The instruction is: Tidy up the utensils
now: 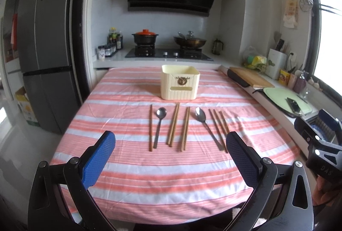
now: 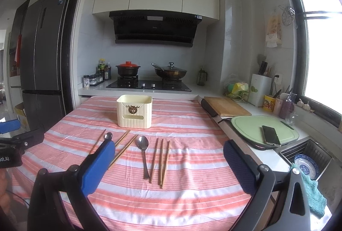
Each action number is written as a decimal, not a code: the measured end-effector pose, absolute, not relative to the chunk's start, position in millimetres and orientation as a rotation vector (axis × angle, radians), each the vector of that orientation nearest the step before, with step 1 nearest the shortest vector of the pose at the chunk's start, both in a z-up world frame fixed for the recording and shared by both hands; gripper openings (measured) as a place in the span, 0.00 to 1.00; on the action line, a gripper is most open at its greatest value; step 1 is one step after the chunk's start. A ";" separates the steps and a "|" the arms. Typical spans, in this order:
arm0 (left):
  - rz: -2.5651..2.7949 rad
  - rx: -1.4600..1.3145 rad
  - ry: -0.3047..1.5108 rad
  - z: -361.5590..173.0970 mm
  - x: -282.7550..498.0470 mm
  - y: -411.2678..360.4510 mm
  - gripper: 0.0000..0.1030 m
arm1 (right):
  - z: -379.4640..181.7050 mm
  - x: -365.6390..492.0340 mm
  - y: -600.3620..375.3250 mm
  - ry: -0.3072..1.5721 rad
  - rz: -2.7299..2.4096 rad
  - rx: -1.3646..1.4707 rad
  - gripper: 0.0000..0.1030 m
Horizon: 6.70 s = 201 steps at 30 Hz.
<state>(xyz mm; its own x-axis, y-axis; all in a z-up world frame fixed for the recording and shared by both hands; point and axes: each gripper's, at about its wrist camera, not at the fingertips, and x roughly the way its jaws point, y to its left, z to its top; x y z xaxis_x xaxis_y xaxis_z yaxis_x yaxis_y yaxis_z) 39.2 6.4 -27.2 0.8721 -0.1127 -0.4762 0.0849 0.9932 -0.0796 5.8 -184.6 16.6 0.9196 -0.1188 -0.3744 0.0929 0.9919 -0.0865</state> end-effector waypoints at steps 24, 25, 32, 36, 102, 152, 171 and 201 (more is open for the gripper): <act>-0.104 -0.039 0.770 -94.6 177.1 48.5 1.00 | -52.7 93.6 -204.7 0.673 0.075 0.061 1.00; -0.113 -0.046 0.793 -98.2 192.1 53.0 1.00 | -56.5 98.4 -207.7 0.692 0.074 0.071 1.00; -0.127 -0.011 0.955 -145.5 295.8 53.0 1.00 | -83.2 132.5 -223.7 0.794 0.067 0.021 1.00; -0.102 0.016 1.015 -174.6 331.6 47.3 0.99 | -93.4 163.3 -232.2 0.813 0.038 -0.141 1.00; -0.215 -0.149 0.728 -16.5 332.4 87.6 0.03 | 5.0 307.2 -246.8 0.703 0.241 0.005 0.07; -0.252 -0.019 0.600 18.6 270.2 84.2 0.88 | 95.6 303.0 -247.3 0.469 0.207 -0.085 0.55; -0.012 -0.053 0.930 -221.7 277.2 106.5 0.90 | -186.2 213.2 -288.8 0.899 -0.081 -0.025 0.59; -0.025 -0.004 0.955 -225.1 283.0 101.2 1.00 | -193.3 220.1 -297.7 0.933 -0.086 0.036 0.62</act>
<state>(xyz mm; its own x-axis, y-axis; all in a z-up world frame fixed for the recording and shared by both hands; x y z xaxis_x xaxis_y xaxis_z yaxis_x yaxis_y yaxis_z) 283.0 101.2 -225.1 0.5775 -0.0229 -0.8160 0.0194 0.9997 -0.0143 220.1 -297.7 -193.3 0.5920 -0.0581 -0.8039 0.0895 0.9960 -0.0061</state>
